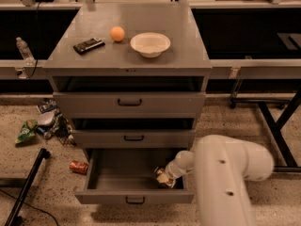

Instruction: Pick orange can from bottom drawer and place on counter

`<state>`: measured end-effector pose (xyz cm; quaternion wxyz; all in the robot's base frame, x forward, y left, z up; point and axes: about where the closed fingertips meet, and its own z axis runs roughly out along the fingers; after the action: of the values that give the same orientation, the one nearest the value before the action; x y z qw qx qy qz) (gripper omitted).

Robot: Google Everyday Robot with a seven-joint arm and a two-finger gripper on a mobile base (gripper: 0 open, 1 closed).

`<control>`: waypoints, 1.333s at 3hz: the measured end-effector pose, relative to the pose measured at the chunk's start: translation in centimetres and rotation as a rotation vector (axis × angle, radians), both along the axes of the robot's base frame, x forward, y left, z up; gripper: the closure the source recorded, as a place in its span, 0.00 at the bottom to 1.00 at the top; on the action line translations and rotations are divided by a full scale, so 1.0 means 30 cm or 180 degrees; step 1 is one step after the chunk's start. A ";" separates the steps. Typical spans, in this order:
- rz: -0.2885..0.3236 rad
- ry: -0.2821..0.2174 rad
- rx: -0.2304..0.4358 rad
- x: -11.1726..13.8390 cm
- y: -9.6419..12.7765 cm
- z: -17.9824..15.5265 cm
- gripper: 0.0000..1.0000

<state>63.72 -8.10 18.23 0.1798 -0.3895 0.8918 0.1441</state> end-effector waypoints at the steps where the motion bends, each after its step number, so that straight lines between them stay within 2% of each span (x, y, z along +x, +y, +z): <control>1: 0.0125 -0.0309 0.0199 -0.009 -0.021 0.242 1.00; 2: 0.0256 -0.0485 0.0394 -0.034 -0.042 0.474 1.00; 3: 0.0334 -0.0586 0.0710 -0.036 -0.064 0.693 1.00; 4: 0.0406 -0.0501 0.0780 -0.071 -0.054 0.706 1.00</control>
Offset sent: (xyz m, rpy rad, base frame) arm -0.0214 -0.0264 0.2373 0.2019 -0.2124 0.1343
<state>61.60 -9.71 39.39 0.2857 -0.4305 0.8241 0.2320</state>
